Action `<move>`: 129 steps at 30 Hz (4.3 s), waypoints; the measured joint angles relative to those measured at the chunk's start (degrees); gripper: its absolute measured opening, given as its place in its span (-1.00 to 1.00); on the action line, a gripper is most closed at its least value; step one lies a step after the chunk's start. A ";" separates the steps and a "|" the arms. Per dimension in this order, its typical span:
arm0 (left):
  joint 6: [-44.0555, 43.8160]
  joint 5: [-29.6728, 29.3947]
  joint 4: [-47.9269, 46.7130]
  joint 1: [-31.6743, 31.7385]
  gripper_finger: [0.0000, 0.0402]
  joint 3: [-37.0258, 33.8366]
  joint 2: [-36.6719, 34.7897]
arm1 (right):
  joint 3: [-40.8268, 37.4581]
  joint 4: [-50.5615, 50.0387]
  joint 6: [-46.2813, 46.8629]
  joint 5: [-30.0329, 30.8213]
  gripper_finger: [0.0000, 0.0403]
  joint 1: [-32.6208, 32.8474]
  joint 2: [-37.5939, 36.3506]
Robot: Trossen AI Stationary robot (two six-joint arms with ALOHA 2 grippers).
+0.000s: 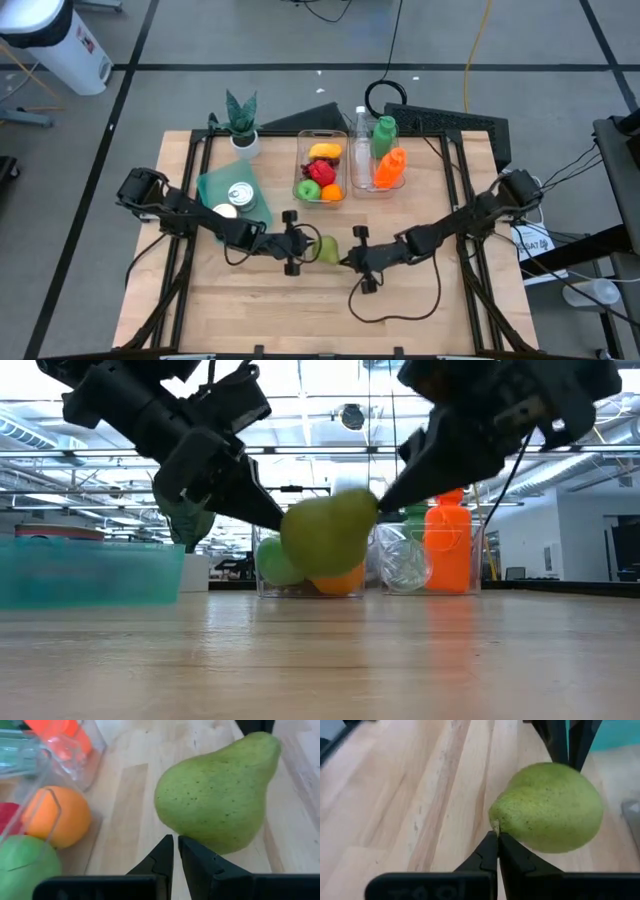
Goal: Pick & Place Food Item
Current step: Put the pear into the left transparent bin, then return to Home Position
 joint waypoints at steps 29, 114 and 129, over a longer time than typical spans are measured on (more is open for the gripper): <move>-4.32 -1.75 -7.76 -0.88 -0.75 0.09 -1.97 | 0.19 -2.64 -5.59 -3.06 -1.00 -15.12 -20.49; 10.79 49.08 0.93 37.73 -0.75 -24.93 -74.32 | -32.86 -7.17 0.98 -28.82 -1.00 -37.58 -85.08; 3.97 46.24 0.96 38.01 -0.75 -35.01 -87.75 | -44.06 -1.14 2.71 -27.00 -1.00 -37.59 -88.56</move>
